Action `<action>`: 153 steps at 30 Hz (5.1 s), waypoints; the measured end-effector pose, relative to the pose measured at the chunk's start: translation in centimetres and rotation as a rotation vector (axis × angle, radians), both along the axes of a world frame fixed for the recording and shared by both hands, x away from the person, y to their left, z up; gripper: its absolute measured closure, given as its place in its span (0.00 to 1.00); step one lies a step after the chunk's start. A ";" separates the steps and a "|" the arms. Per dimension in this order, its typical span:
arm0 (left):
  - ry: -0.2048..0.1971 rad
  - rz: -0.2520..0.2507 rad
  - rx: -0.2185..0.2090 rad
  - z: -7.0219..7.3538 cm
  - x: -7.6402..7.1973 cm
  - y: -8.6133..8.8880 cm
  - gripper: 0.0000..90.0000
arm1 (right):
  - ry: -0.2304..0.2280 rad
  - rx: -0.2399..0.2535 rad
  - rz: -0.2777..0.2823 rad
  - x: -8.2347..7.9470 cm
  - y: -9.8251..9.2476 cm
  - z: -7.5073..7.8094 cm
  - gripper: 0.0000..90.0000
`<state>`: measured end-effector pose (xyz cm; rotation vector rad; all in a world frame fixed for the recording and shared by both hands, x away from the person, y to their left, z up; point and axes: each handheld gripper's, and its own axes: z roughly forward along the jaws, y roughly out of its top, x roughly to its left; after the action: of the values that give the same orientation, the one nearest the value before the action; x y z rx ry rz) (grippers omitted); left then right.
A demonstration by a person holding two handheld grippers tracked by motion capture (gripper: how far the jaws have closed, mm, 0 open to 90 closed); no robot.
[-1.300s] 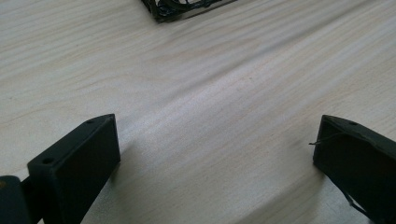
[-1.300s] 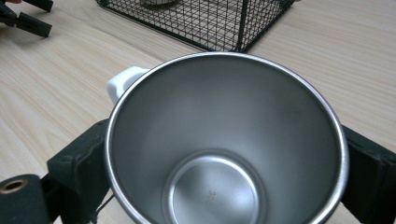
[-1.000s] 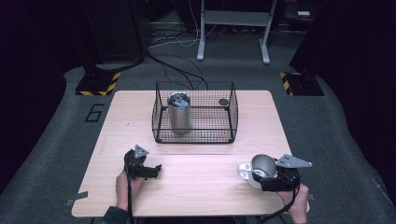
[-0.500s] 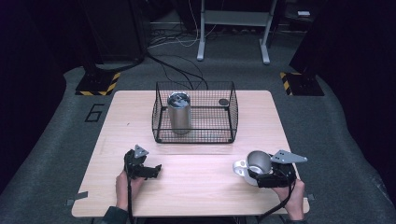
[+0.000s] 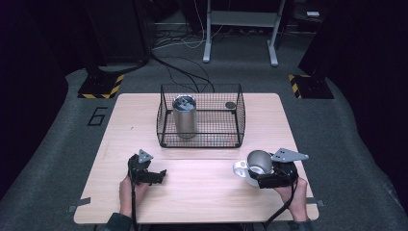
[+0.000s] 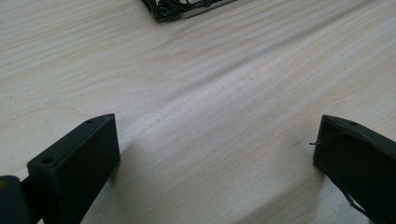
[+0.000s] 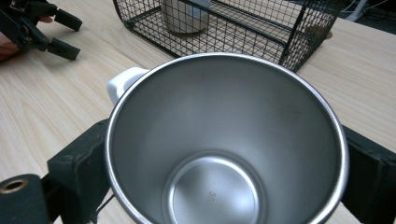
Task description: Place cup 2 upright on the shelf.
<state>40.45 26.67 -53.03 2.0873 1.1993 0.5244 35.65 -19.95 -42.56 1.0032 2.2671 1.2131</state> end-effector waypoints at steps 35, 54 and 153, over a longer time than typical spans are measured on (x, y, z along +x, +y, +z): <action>0.003 -0.003 0.005 0.0 0.0 0.0 0.00 | -0.007 -0.011 0.055 3.5 3.9 3.1 0.07; 0.002 -0.002 0.004 0.0 0.0 0.0 0.00 | -0.001 -0.005 0.078 5.4 5.4 4.9 0.07; 0.010 -0.019 0.021 0.1 0.0 0.2 0.00 | -0.001 -0.065 -0.023 17.7 11.3 6.5 0.07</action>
<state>40.50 26.82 -52.92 2.1191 1.1837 0.5201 53.36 -8.64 -36.02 1.0019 2.2724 1.1225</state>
